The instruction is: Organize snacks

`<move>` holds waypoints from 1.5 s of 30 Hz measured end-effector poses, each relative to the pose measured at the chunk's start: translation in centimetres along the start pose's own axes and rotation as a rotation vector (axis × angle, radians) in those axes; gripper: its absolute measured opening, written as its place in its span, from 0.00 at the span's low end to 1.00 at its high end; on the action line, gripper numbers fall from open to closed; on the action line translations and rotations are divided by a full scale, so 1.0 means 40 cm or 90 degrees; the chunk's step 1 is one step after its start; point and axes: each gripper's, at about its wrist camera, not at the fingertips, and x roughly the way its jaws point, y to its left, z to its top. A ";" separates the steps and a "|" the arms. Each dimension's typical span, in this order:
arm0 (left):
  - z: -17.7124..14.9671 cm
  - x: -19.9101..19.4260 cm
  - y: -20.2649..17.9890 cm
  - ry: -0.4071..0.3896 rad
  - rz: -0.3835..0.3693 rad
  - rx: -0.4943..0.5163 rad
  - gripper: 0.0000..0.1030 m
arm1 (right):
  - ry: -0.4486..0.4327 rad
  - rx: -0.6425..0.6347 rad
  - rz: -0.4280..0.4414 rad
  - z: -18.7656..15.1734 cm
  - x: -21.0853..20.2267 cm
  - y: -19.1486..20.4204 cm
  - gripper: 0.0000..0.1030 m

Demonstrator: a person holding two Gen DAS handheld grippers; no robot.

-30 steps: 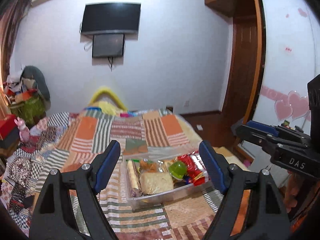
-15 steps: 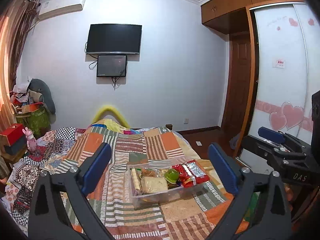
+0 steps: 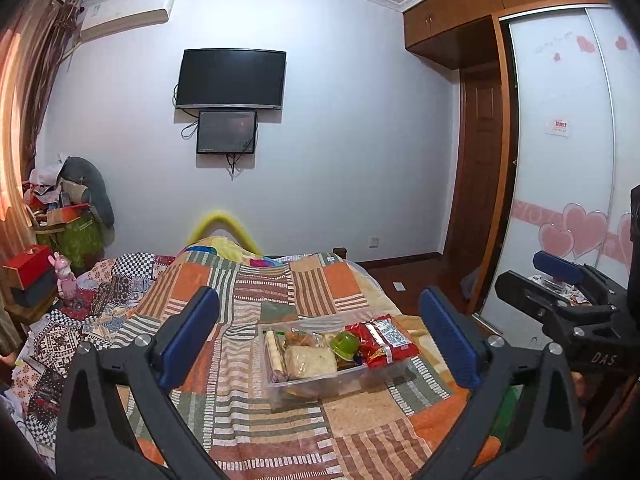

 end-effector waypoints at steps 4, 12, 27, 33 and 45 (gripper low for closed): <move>-0.004 0.000 0.004 0.002 0.001 -0.002 0.99 | 0.002 -0.003 -0.002 -0.013 -0.013 0.002 1.00; -0.011 0.003 0.014 0.007 0.001 -0.006 0.99 | 0.005 -0.009 -0.004 -0.018 -0.020 0.004 1.00; -0.021 0.004 0.015 0.008 0.003 -0.002 0.99 | 0.014 -0.010 -0.005 -0.019 -0.015 0.007 1.00; -0.025 0.006 0.011 0.017 -0.011 0.003 1.00 | 0.014 -0.009 -0.004 -0.017 -0.012 0.007 1.00; -0.022 0.002 0.005 0.021 -0.027 0.003 1.00 | 0.014 -0.008 -0.003 -0.017 -0.010 0.005 1.00</move>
